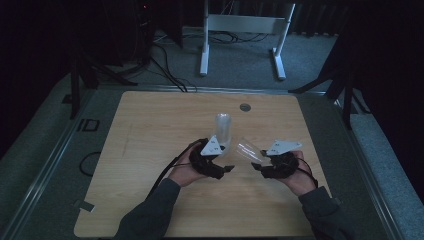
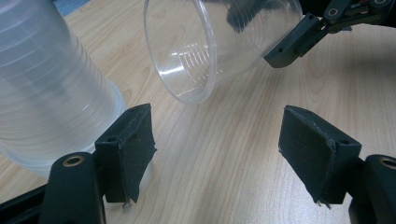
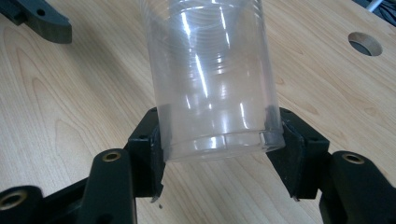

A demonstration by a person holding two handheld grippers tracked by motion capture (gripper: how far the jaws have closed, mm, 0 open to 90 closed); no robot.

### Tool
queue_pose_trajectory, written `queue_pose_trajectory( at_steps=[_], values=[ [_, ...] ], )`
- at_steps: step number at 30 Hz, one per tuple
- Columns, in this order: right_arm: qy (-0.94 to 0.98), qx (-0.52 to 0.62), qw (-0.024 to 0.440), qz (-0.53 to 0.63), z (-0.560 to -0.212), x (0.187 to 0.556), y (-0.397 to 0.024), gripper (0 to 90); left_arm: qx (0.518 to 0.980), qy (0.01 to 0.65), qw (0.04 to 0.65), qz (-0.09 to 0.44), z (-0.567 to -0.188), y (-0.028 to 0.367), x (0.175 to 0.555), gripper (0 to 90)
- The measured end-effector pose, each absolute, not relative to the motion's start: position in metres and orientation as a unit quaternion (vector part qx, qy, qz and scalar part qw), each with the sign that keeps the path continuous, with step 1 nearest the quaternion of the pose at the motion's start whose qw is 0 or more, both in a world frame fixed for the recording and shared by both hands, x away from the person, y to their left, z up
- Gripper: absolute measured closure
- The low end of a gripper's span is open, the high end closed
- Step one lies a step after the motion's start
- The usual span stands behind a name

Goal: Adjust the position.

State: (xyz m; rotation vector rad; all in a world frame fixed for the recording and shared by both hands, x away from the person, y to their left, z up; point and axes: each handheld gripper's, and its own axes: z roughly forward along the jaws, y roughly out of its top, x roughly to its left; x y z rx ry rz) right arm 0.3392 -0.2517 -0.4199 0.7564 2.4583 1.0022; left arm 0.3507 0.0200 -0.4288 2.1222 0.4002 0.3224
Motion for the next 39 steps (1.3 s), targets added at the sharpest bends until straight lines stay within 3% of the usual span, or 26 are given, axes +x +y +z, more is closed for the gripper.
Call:
queue_pose_trajectory(
  at_steps=[39],
  values=[
    [0.833,0.295,0.216,0.415,-0.4192,0.3388,-0.2571,42.1,0.85,0.187,0.477,0.119,-0.4333,0.0197,0.3523,27.7]
  ],
)
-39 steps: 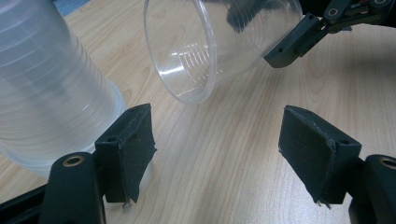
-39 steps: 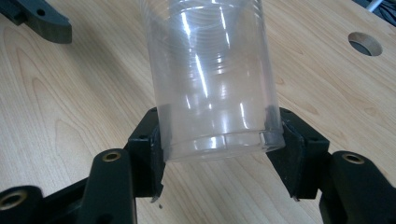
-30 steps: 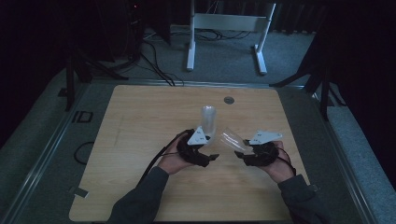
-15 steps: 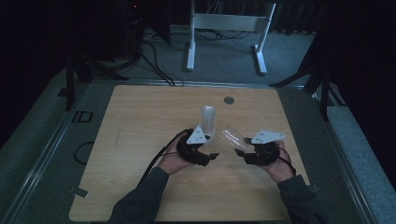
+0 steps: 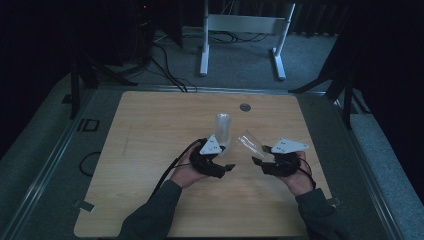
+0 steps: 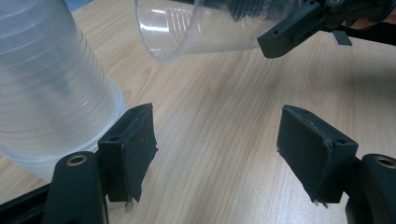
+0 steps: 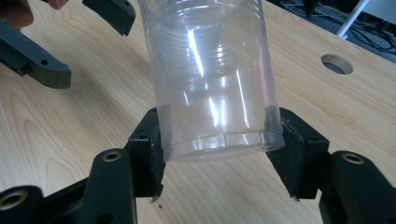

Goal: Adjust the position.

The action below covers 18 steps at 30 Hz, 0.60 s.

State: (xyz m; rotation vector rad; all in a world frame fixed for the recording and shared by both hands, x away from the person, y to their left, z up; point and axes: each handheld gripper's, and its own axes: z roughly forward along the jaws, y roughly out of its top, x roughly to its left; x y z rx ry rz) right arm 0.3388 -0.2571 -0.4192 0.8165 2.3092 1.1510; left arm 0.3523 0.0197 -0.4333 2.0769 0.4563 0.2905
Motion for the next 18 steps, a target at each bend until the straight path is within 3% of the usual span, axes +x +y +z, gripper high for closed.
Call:
queue_pose_trajectory(
  at_steps=[18],
  values=[
    [0.809,0.312,0.23,0.442,-0.4208,0.3383,-0.2573,42.2,0.841,0.2,0.492,0.107,-0.4328,0.0148,0.3538,27.8]
  ],
)
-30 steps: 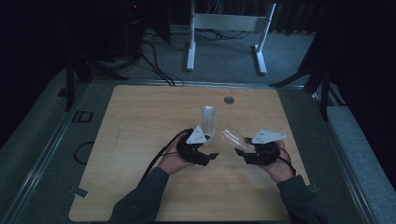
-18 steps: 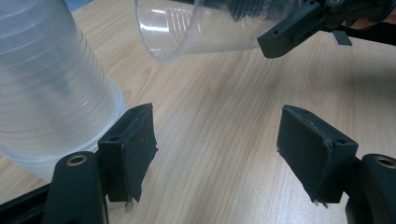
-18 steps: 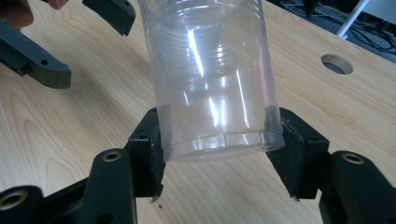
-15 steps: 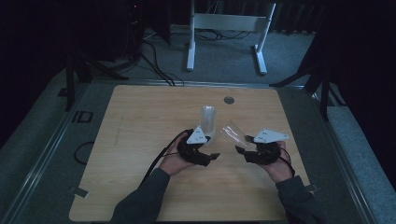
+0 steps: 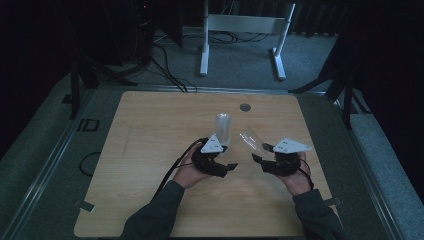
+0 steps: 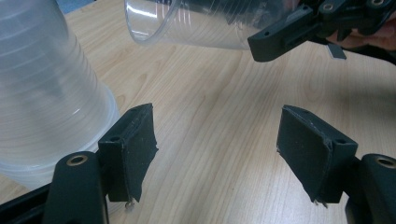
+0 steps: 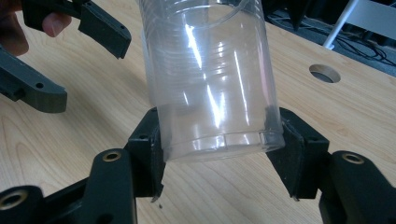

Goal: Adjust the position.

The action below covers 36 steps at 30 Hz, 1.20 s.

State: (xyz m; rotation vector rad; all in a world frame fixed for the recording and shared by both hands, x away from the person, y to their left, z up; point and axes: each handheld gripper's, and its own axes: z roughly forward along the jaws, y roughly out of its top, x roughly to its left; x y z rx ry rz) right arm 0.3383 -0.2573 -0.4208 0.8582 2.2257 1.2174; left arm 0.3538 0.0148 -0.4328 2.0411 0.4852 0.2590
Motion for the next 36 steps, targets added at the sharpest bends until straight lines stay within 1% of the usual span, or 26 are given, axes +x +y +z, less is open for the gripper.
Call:
queue_pose_trajectory(
  at_steps=[5,14,29,36],
  values=[
    [0.8,0.317,0.248,0.445,-0.422,0.337,-0.255,42.2,0.833,0.213,0.498,0.112,-0.43,0.014,0.355,27.8],
    [0.786,0.322,0.276,0.451,-0.424,0.334,-0.25,42.2,0.819,0.229,0.516,0.103,-0.427,0.013,0.358,29.3],
    [0.76,0.338,0.292,0.473,-0.426,0.332,-0.248,42.2,0.803,0.247,0.534,0.094,-0.424,0.007,0.36,29.7],
    [0.749,0.344,0.307,0.476,-0.428,0.33,-0.248,42.2,0.799,0.251,0.539,0.092,-0.422,0.003,0.361,29.9]
  ],
)
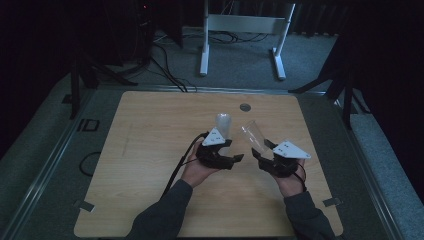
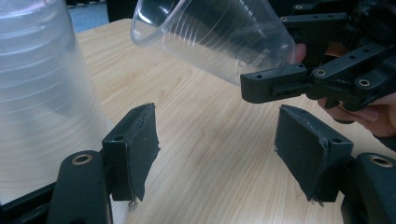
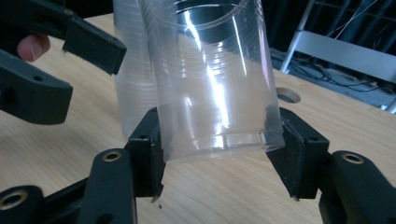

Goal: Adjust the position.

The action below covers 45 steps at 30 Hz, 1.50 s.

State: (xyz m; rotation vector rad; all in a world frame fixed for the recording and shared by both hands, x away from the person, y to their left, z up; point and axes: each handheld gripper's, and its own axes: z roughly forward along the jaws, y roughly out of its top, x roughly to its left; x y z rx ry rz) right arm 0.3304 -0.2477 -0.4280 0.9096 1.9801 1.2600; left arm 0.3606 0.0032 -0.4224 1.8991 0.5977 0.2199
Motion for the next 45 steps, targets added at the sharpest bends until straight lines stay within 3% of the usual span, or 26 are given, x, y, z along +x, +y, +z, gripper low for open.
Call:
queue_pose_trajectory(
  at_steps=[8,45],
  values=[
    [0.734,0.346,0.334,0.479,-0.428,0.328,-0.244,42.2,0.791,0.258,0.548,0.088,-0.418,0.0,0.362,29.9],
    [0.705,0.357,0.342,0.508,-0.434,0.323,-0.241,42.2,0.742,0.304,0.596,0.037,-0.411,-0.014,0.375,21.0]
  ],
)
